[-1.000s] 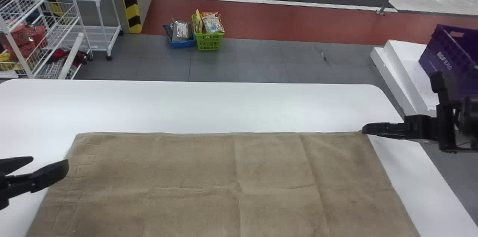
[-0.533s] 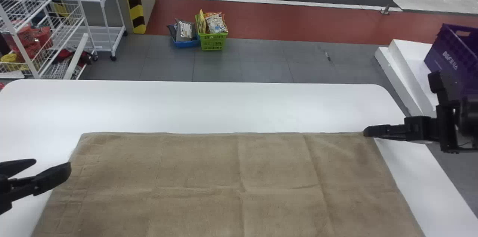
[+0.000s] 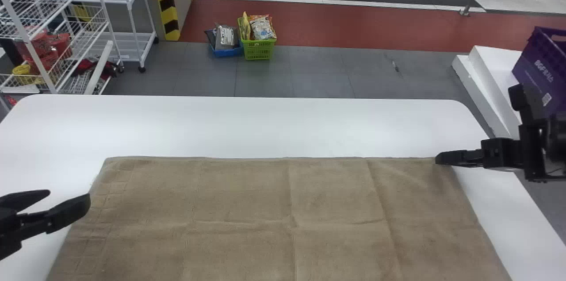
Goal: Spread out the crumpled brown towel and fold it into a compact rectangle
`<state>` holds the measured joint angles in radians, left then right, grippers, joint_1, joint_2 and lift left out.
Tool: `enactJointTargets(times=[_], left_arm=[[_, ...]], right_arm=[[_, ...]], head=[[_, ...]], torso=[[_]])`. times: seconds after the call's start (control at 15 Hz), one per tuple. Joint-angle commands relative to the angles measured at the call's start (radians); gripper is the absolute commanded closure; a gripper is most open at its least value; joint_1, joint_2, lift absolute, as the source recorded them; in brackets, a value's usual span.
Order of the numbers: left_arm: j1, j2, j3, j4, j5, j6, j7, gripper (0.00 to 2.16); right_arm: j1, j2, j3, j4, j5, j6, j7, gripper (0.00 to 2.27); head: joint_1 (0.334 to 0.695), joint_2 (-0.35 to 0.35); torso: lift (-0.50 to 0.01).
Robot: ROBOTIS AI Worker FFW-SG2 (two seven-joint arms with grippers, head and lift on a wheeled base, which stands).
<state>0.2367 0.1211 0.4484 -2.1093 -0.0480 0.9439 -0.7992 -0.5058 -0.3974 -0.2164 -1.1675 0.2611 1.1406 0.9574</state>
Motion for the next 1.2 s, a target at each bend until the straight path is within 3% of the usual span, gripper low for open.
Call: enactJointTargets(times=[0.0,0.33,0.47,0.67,1.13], left_arm=[[0.001,0.000,0.001,0.000,0.004,-0.003,0.000,0.18],[0.009,0.000,0.001,-0.001,0.007,-0.012,-0.002,0.18],[0.009,0.000,0.003,-0.004,0.013,-0.018,-0.002,0.18],[0.009,0.000,0.001,-0.008,0.014,-0.018,0.002,0.18],[-0.085,0.008,-0.054,0.063,-0.033,-0.009,0.006,0.18]], right_arm=[[0.000,0.000,0.002,0.005,0.003,0.000,0.000,1.00],[0.000,0.002,-0.011,0.009,0.001,-0.003,0.000,1.03],[-0.003,0.002,-0.041,0.009,-0.022,-0.003,0.000,1.25],[0.015,-0.001,-0.086,0.005,-0.068,-0.003,0.018,1.25],[0.096,-0.012,-0.084,-0.052,-0.054,-0.024,0.070,1.24]], head=[[0.695,-0.093],[0.695,-0.094],[0.695,-0.095],[0.695,-0.099],[0.695,-0.108]], torso=[[-0.127],[-0.127],[-0.127],[-0.127],[-0.127]])
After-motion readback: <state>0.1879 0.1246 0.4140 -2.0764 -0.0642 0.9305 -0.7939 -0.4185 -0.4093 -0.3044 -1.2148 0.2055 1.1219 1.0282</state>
